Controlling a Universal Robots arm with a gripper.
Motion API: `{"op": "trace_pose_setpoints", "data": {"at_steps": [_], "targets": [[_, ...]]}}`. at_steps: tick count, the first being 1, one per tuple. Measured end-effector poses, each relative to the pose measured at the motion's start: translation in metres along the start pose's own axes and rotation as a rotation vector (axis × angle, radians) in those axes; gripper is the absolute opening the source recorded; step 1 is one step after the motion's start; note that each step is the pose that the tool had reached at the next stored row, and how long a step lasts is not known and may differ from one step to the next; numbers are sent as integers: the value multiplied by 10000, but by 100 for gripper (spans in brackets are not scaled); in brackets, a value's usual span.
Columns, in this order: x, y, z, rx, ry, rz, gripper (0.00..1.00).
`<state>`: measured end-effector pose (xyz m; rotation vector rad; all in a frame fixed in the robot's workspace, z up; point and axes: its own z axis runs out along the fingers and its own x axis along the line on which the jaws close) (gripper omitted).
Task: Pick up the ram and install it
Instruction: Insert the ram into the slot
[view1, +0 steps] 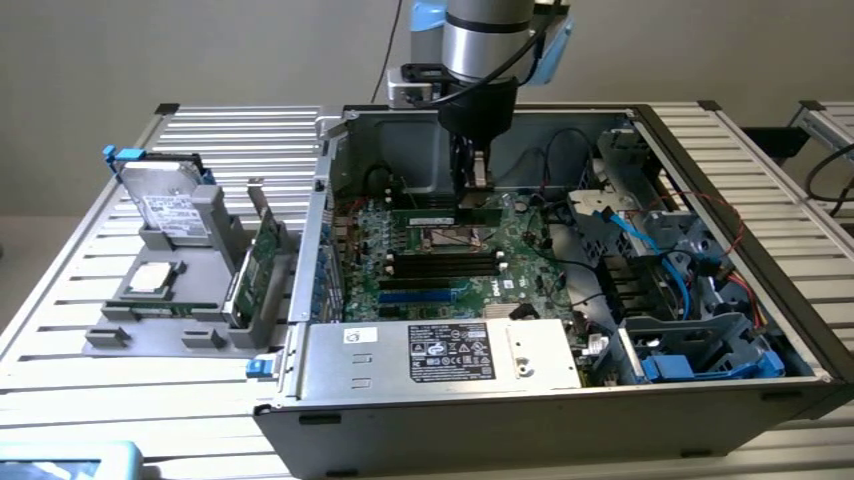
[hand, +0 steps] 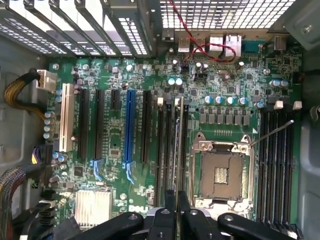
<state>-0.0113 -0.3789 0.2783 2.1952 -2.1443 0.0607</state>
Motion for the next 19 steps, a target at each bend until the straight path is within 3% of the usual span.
{"op": "trace_pose_setpoints", "data": {"at_steps": [14,19], "targets": [[-13,-10,246,-1,8,0,13],[65,-16,280,-2,23,0,13]]}}
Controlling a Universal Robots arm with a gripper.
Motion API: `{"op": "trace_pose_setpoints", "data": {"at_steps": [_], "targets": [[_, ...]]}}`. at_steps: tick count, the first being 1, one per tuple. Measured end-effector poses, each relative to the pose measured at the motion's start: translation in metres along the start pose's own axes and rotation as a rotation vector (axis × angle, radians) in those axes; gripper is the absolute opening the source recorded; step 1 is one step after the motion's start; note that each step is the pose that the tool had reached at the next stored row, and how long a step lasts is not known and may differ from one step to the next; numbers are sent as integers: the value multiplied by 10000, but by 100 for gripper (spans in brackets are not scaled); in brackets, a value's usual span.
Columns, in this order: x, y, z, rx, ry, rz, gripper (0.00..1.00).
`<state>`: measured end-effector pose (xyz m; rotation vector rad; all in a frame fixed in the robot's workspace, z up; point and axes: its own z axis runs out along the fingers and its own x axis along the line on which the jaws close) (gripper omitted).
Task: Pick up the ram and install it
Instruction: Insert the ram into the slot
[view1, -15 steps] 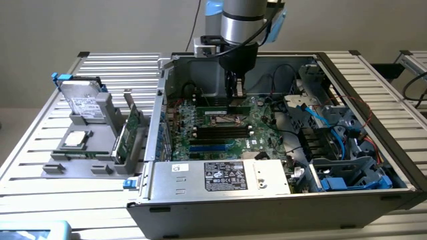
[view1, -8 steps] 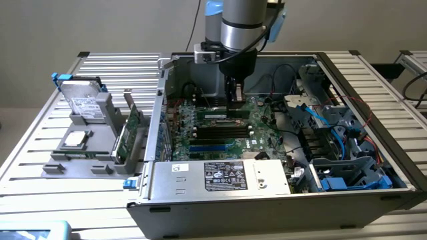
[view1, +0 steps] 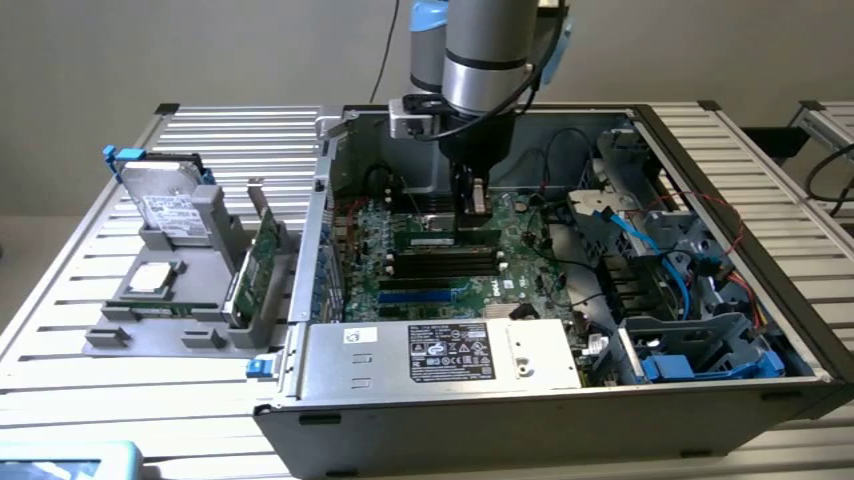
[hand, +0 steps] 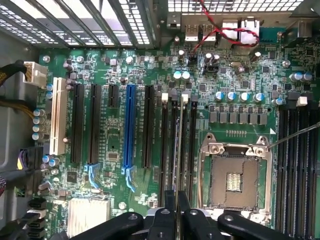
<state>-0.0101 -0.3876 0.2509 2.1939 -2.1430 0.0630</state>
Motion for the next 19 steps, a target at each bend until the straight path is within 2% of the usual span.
{"op": "trace_pose_setpoints", "data": {"at_steps": [4,11,19], "targets": [[4,-1,59,1,2,2,13],[44,-1,85,4,16,12,13],[53,-2,150,33,34,22,13]]}}
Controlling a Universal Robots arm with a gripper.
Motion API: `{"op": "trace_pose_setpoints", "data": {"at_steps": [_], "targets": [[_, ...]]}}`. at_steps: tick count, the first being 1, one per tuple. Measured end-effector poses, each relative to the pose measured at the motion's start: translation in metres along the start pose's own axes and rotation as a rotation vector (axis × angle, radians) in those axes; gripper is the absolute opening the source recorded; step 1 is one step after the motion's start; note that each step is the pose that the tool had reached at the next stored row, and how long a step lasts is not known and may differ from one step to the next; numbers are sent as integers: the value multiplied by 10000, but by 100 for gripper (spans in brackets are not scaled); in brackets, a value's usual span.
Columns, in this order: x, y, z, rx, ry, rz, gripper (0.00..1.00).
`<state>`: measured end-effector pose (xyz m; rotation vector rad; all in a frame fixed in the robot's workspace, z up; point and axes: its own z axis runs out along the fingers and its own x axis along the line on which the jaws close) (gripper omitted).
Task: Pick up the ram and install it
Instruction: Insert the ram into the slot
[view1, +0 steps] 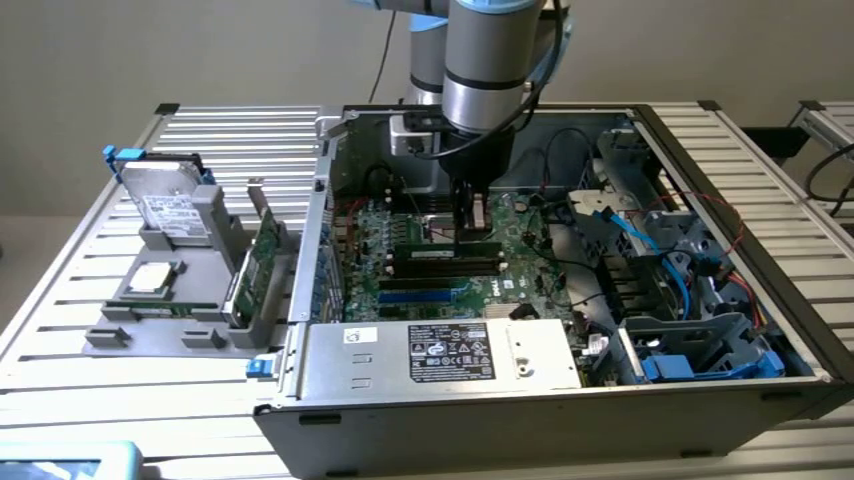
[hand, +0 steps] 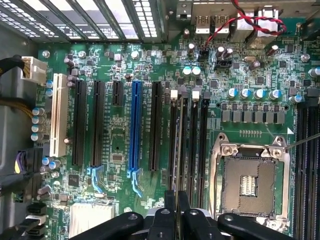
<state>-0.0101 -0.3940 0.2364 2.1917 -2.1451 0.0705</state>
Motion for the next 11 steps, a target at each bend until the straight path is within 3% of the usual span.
{"op": "trace_pose_setpoints", "data": {"at_steps": [11], "targets": [[0,-1,37,2,7,0,13]]}}
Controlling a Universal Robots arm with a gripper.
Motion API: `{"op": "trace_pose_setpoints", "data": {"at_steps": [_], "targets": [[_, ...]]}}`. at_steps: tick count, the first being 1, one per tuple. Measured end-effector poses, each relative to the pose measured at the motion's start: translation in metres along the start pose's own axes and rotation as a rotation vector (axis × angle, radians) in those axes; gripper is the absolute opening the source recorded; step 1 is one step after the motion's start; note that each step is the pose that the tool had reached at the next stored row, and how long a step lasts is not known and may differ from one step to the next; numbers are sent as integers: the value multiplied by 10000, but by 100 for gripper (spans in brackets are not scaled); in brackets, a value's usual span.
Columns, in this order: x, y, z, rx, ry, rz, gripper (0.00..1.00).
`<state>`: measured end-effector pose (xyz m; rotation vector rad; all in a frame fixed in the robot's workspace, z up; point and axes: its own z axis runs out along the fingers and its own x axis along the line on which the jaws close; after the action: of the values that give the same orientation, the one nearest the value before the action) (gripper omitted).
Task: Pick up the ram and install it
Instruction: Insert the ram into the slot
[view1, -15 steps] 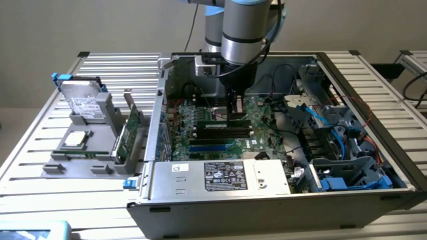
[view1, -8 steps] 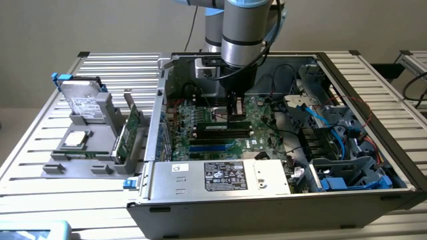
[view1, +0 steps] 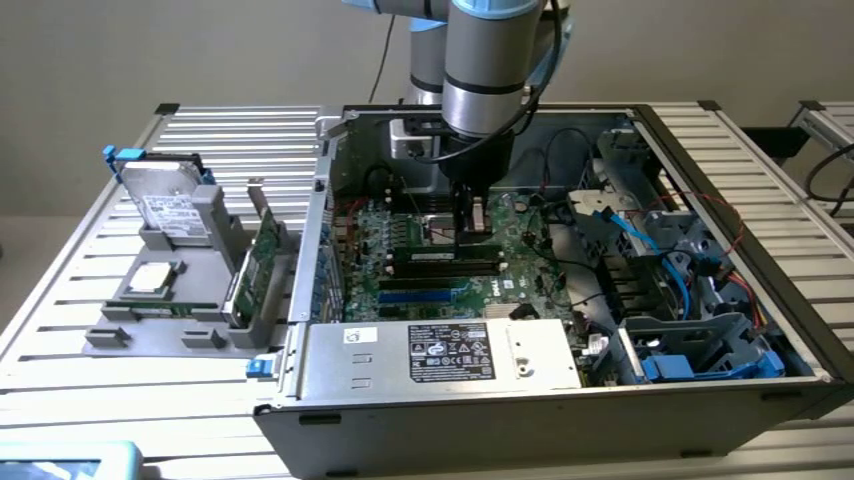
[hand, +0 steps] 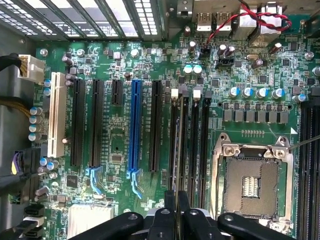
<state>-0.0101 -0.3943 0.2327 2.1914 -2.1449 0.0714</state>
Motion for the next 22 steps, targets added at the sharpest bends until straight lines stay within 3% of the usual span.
{"op": "trace_pose_setpoints", "data": {"at_steps": [22], "targets": [[21,-1,45,18,5,0,13]]}}
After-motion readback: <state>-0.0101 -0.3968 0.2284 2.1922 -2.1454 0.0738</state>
